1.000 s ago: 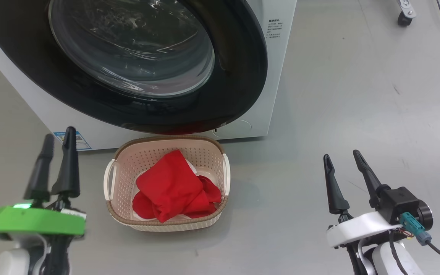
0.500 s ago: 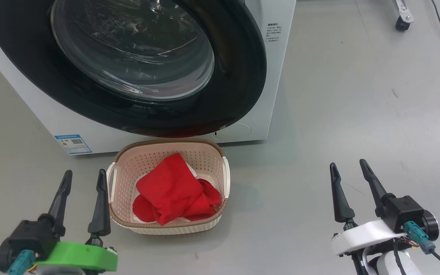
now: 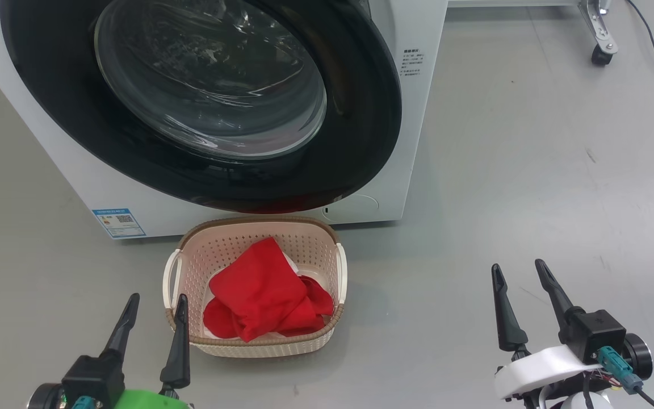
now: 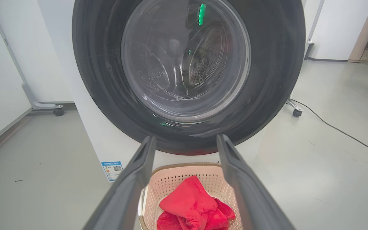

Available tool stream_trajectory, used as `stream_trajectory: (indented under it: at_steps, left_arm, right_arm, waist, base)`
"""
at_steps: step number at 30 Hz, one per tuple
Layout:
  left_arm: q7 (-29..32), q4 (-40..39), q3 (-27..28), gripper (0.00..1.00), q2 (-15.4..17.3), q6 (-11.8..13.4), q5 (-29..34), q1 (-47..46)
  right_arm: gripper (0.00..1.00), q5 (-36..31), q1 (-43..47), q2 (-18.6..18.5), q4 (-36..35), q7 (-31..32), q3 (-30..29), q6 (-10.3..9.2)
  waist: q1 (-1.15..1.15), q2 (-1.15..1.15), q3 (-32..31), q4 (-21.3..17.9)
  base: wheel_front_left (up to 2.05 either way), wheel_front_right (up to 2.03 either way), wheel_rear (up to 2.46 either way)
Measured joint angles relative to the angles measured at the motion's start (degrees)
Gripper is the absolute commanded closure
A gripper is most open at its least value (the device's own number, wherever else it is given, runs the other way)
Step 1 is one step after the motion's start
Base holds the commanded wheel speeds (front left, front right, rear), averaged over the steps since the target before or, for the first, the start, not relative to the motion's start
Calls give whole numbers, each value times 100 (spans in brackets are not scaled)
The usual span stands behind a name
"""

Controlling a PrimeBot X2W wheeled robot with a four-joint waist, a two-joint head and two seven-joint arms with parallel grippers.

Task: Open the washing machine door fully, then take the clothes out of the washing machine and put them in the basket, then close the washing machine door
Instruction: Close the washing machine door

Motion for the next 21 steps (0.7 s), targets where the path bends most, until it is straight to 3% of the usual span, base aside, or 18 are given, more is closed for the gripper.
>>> stream_trajectory:
  at_steps: [16,17,18,21]
  left_arm:
    - [-33,70,21,0,-203,58,71,42]
    - [-33,75,21,0,-207,58,80,43]
    - [-33,84,23,0,-209,58,86,43]
    - [-33,111,32,0,-213,58,114,43]
  right_arm:
    - [0,-1,91,9,9,0,30,-40]
    - [60,-1,93,10,11,0,30,-40]
    - [100,-1,94,10,13,0,30,-40]
    - [100,0,94,12,15,0,30,-40]
  waist:
    - [0,0,-77,-20]
    - [0,0,-79,-22]
    - [0,0,-81,-24]
    - [0,0,-87,-25]
  base:
    - [0,0,0]
    - [0,0,0]
    - [0,0,0]
    - [0,0,0]
